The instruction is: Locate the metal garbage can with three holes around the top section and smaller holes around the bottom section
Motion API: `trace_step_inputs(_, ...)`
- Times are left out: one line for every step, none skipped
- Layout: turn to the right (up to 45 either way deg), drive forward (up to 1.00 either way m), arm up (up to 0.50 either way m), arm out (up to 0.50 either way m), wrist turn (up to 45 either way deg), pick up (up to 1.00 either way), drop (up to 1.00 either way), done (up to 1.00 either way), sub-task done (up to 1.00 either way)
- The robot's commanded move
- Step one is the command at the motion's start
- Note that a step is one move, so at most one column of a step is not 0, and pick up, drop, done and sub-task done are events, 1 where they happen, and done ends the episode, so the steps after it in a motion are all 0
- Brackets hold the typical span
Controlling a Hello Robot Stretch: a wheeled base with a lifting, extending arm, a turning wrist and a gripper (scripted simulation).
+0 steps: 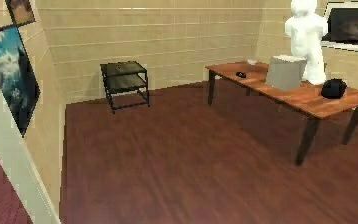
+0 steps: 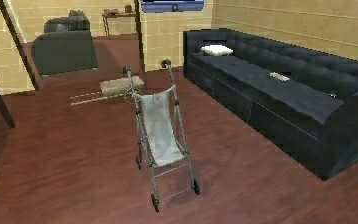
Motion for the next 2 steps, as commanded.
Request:
trace_step_inputs(30.0, 0.0, 0.0, 0.0, 0.0, 0.0, 0.0, 0.0, 0.0)
trace_step_inputs(0.0, 0.3, 0.0, 0.0, 0.0, 0.0, 0.0, 0.0, 0.0)
